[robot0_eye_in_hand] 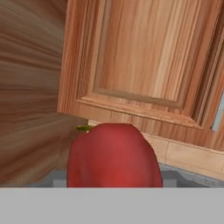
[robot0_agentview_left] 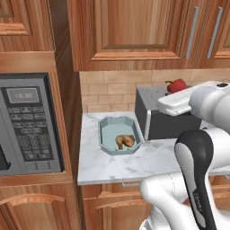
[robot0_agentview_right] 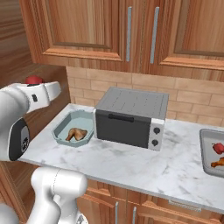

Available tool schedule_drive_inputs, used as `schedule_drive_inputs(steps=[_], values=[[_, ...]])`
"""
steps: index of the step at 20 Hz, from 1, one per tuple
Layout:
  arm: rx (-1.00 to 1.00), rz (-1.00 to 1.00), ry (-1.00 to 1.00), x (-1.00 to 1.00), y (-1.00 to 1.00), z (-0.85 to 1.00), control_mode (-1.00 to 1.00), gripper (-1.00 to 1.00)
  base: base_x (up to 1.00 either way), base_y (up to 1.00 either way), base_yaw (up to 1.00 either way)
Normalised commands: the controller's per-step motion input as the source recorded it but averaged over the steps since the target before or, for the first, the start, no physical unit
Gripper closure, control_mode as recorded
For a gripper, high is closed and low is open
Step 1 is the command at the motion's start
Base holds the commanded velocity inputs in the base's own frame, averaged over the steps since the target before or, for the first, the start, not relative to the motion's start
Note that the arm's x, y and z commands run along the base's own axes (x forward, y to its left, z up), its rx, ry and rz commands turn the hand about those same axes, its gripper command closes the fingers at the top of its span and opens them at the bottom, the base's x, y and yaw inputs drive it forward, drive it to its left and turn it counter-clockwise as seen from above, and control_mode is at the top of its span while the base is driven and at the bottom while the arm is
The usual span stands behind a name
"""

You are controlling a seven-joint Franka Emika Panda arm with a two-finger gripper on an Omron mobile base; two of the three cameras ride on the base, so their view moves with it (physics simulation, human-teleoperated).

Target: Place one bell pepper and one chicken drumstick in each tupperware on the nearby counter, to pack two identical lunches.

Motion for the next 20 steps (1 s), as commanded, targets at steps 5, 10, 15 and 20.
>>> schedule_drive_inputs(steps=[5,10,15,20], values=[[-0.03,0.01,0.46,-0.02,0.21,-0.41,-1.00,1.00,0.00,0.00,0.00],[-0.05,0.00,0.57,0.05,0.21,-0.55,-1.00,1.00,0.00,0.00,0.00],[-0.04,0.00,0.33,0.18,0.06,-0.72,-1.00,1.00,0.00,0.00,0.00],[0.00,0.00,0.04,0.17,0.00,-0.48,-1.00,1.00,0.00,0.00,0.00]])
